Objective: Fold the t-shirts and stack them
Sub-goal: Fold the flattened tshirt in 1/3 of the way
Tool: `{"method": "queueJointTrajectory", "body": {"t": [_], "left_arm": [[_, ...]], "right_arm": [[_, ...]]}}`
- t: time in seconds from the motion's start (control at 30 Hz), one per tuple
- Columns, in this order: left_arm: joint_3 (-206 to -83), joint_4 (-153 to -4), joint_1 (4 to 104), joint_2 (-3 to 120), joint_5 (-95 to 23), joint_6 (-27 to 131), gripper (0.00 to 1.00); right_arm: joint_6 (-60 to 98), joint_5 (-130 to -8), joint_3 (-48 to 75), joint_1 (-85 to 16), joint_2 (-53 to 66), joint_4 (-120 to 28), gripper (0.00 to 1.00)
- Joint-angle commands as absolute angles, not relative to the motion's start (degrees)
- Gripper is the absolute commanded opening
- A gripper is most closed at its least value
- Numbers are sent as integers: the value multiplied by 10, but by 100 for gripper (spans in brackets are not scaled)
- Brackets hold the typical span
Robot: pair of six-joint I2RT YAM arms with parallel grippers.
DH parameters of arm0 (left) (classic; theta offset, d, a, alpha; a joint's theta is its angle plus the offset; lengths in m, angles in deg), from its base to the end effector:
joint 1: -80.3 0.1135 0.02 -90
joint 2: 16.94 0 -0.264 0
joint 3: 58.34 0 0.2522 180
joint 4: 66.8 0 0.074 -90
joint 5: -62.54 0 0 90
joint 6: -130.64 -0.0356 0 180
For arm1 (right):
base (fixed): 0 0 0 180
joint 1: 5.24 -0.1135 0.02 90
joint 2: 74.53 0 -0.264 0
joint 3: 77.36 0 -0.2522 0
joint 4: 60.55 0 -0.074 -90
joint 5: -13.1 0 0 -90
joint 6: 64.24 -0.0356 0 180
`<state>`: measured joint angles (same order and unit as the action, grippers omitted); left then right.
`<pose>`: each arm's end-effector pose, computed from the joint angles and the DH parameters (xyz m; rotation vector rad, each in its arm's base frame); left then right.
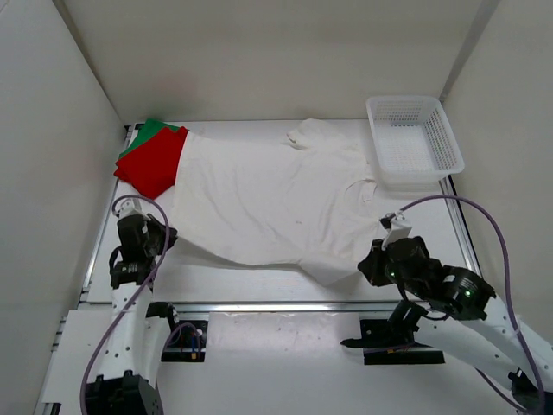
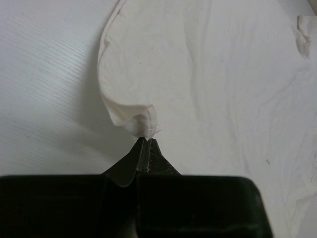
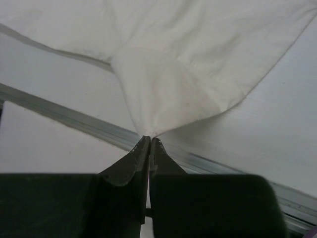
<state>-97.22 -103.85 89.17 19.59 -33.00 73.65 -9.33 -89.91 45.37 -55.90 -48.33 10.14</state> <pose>0.1486 0.0197 0.2187 -0.7319 2.0682 -0.3440 0.0587 0.0590 0.2909 -0.1890 2.2917 0.5430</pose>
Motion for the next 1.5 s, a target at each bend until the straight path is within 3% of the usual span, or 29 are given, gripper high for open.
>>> {"method": "queueJointTrajectory", "body": {"t": [0.0,0.07,0.17,0.23,0.33,0.43,0.5,0.77,1.13,1.23,1.3,1.37,1.4,1.47], "left_arm": [[-993,-1004,893,267,-323,739,1],[-1000,-964,888,318,-318,757,0],[-1013,-922,901,388,-327,776,0],[-1036,-908,902,427,-319,779,0],[-1072,-900,910,490,-310,777,0],[-1093,-884,915,531,-320,786,0],[-1098,-874,915,548,-314,791,0],[-1152,-853,906,614,-305,793,0],[-1246,-841,880,743,-297,786,1],[-1258,-851,870,767,-280,784,5],[-1246,-850,879,776,-289,789,18],[-1233,-844,901,768,-315,803,39],[-1222,-843,910,754,-313,804,51],[-1203,-844,931,713,-308,815,53]], "right_arm": [[-77,-1013,435,-551,-376,40,0],[34,-943,429,-387,-320,-48,0],[91,-645,475,-128,-280,-184,0],[93,-627,477,-74,-239,-222,0],[100,-673,462,-92,-159,-270,0],[78,-614,441,-53,-88,-312,0],[81,-645,429,-61,-62,-337,0],[95,-658,291,-79,95,-354,0],[106,-688,209,-78,199,-370,0],[107,-695,201,-76,218,-373,0],[101,-687,190,-72,234,-381,0],[98,-678,188,-71,231,-398,7],[94,-675,186,-73,231,-396,15],[91,-667,175,-76,225,-391,25]]}}
